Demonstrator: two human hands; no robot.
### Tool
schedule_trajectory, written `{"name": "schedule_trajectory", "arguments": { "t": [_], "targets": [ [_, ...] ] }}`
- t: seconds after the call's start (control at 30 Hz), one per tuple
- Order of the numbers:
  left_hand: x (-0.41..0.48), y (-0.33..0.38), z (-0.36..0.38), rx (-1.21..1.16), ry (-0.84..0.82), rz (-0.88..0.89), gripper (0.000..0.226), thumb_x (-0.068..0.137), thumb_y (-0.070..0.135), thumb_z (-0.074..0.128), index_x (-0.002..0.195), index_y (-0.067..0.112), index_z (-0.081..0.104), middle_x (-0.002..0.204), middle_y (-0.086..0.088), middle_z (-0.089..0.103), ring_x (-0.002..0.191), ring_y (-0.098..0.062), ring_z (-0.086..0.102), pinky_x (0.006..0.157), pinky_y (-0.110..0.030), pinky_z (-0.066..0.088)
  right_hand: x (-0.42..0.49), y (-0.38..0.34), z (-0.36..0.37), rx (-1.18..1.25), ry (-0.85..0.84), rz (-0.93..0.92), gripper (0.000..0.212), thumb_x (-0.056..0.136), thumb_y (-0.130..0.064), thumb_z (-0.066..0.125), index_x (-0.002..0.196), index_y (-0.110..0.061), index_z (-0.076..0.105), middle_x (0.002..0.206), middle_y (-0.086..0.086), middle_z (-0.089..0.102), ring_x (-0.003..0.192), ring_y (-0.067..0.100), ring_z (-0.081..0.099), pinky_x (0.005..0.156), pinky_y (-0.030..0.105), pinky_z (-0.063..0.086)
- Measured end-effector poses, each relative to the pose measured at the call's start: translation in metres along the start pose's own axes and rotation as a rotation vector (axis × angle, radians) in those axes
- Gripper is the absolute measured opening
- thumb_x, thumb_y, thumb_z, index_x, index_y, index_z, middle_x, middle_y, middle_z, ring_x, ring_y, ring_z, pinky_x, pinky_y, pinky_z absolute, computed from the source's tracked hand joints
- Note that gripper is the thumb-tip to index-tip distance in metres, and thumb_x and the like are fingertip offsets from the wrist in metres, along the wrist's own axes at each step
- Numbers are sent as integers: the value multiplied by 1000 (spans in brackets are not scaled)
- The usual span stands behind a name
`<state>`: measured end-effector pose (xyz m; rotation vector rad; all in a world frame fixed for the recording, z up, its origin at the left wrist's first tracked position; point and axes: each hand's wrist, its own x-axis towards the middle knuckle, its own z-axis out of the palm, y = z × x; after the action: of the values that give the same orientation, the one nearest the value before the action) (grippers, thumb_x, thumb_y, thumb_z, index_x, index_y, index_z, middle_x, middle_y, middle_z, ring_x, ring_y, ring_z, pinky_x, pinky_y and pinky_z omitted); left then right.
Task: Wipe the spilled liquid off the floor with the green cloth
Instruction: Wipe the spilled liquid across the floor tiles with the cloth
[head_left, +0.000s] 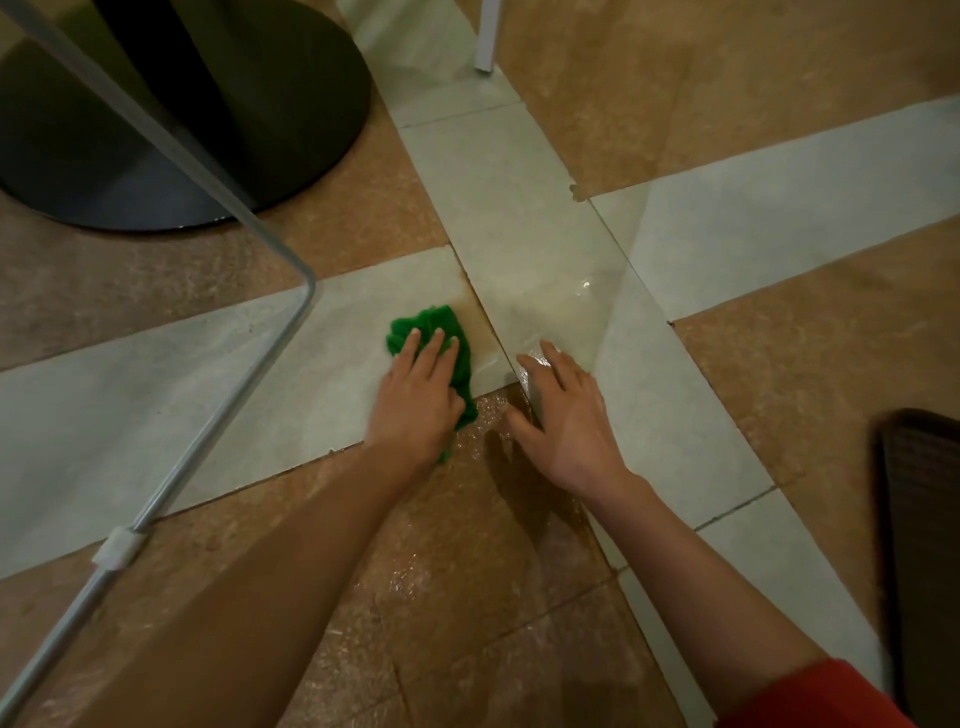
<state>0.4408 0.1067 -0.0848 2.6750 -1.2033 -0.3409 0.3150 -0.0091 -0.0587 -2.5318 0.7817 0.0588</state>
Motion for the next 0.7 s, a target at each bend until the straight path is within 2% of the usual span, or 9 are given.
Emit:
{"name": "schedule_trajectory", "arguments": {
  "t": [0.1, 0.27, 0.43, 0.53, 0.7],
  "targets": [
    [2, -15, -3, 11, -6, 22, 57, 97, 33, 35, 148, 17, 14, 156, -4, 10, 143, -23, -2, 115, -38, 7, -2, 4, 0, 21, 10, 0, 61, 91, -42, 50, 145, -24, 29, 157, 2, 15, 144, 25, 14, 117, 46, 16],
    [22, -4, -3, -4, 43, -141, 58, 95, 29, 36, 147, 11, 16, 155, -9, 12, 143, -28, 1, 117, -42, 9, -5, 11, -1, 35, 9, 24, 62, 90, -42, 52, 145, -25, 29, 157, 2, 15, 143, 24, 14, 117, 45, 14],
    [-5, -3, 0, 51, -21, 22, 58, 97, 35, 32, 148, 18, 10, 156, -3, 7, 143, -22, -4, 115, -38, 8, 2, 5, -1, 41, 22, 5, 60, 91, -41, 52, 144, -23, 31, 157, 4, 17, 143, 26, 16, 117, 45, 16],
    [2, -19, -6, 76, -30, 62, 57, 96, 35, 33, 148, 20, 13, 156, -3, 11, 143, -22, 0, 117, -40, 8, 3, 8, -5, 58, 25, 7, 60, 91, -44, 51, 144, -25, 31, 156, 3, 20, 143, 27, 15, 117, 45, 15],
    [27, -7, -12, -8, -5, -79, 61, 93, 31, 40, 147, 14, 18, 155, -9, 16, 142, -27, 6, 117, -41, 8, 0, 22, -11, 7, 4, 45, 61, 92, -49, 47, 146, -28, 27, 157, 1, 18, 145, 25, 10, 118, 42, 10]
  ]
}}
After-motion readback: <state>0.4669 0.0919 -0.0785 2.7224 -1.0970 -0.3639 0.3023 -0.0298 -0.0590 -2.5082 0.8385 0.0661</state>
